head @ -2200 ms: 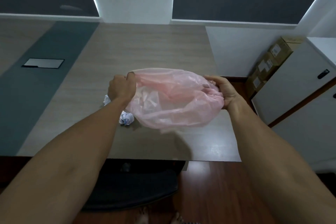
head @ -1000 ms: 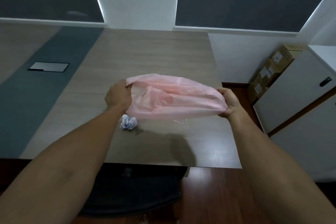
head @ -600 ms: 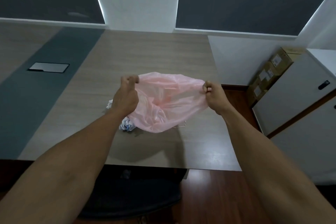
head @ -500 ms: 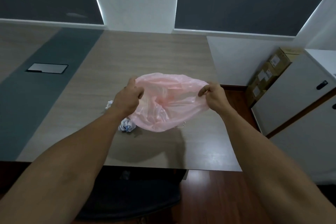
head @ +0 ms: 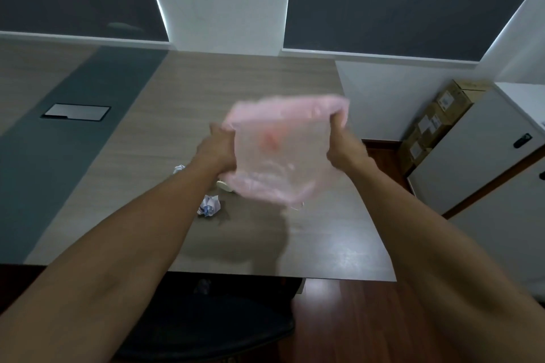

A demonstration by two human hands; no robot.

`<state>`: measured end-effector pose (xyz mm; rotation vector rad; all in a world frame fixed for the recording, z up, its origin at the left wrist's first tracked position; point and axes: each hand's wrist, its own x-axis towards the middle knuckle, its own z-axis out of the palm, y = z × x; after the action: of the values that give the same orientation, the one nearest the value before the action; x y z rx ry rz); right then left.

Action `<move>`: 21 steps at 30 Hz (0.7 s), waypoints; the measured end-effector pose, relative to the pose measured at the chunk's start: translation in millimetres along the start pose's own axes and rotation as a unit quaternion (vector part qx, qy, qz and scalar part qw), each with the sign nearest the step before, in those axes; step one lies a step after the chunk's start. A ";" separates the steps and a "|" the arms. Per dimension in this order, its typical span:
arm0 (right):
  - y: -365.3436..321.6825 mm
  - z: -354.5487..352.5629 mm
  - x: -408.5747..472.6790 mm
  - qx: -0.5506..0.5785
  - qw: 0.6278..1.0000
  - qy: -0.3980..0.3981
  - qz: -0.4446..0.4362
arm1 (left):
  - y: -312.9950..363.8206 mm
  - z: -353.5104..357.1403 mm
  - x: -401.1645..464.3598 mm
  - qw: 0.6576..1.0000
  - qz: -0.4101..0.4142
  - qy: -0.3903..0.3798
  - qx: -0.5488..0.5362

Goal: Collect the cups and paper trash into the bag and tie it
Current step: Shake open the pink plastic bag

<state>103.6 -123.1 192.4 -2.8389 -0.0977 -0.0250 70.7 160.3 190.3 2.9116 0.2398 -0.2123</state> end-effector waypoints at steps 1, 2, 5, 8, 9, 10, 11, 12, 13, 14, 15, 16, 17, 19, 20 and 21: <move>-9.8 -12.5 6.6 0.055 0.991 0.119 -0.037 | 4.5 -10.1 3.6 0.992 0.026 0.114 -0.038; -19.3 -24.3 10.3 0.097 0.967 0.223 -0.072 | 10.4 -25.4 2.0 0.973 0.048 0.216 -0.067; -23.4 -23.7 15.5 0.040 0.988 0.137 -0.062 | -8.2 -20.3 19.3 0.991 0.045 0.116 -0.051; -5.3 8.8 7.2 -0.093 0.970 -0.227 -0.005 | -32.8 -7.6 7.1 0.972 0.015 -0.233 -0.001; -6.6 11.3 8.0 -0.068 0.971 -0.229 -0.014 | -38.6 -10.3 5.2 0.976 0.027 -0.218 -0.005; -11.5 9.8 9.7 -0.040 0.976 -0.213 -0.035 | -43.7 -17.0 4.0 0.983 0.031 -0.178 -0.020; -19.5 5.0 11.2 -0.023 0.977 -0.203 -0.055 | -49.5 -22.3 4.1 0.988 0.030 -0.149 -0.037; -27.5 1.1 13.7 -0.012 0.978 -0.198 -0.071 | -52.7 -31.3 0.0 0.990 0.026 -0.127 -0.054; -36.3 -2.9 15.5 -0.012 0.978 -0.190 -0.081 | -60.1 -35.9 1.9 0.992 0.015 -0.104 -0.068; -44.4 -4.5 18.2 -0.009 0.978 -0.182 -0.097 | -67.7 -41.4 0.4 0.994 0.009 -0.078 -0.074; -53.8 -4.4 21.2 0.006 0.979 -0.170 -0.111 | -75.5 -45.4 -2.3 0.996 0.003 -0.051 -0.071; -63.3 -0.4 25.1 0.019 0.981 -0.152 -0.122 | -84.1 -47.9 -4.6 0.998 -0.003 -0.028 -0.063; -73.2 4.8 28.2 0.029 0.982 -0.136 -0.127 | -94.5 -49.7 -6.0 0.998 -0.007 -0.006 -0.057; -97.7 16.0 31.3 0.055 0.981 -0.119 -0.141 | -117.2 -55.7 -10.4 0.998 -0.023 0.025 -0.051; -113.5 19.7 31.9 0.071 0.979 -0.115 -0.151 | -129.9 -60.1 -12.1 0.998 -0.033 0.037 -0.050; -129.5 23.9 32.1 0.083 0.977 -0.107 -0.164 | -145.6 -62.5 -10.1 0.996 -0.046 0.046 -0.055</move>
<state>126.8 9.5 208.7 -2.6178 -0.5852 0.2095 43.0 313.1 223.6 2.8058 0.3896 -0.0754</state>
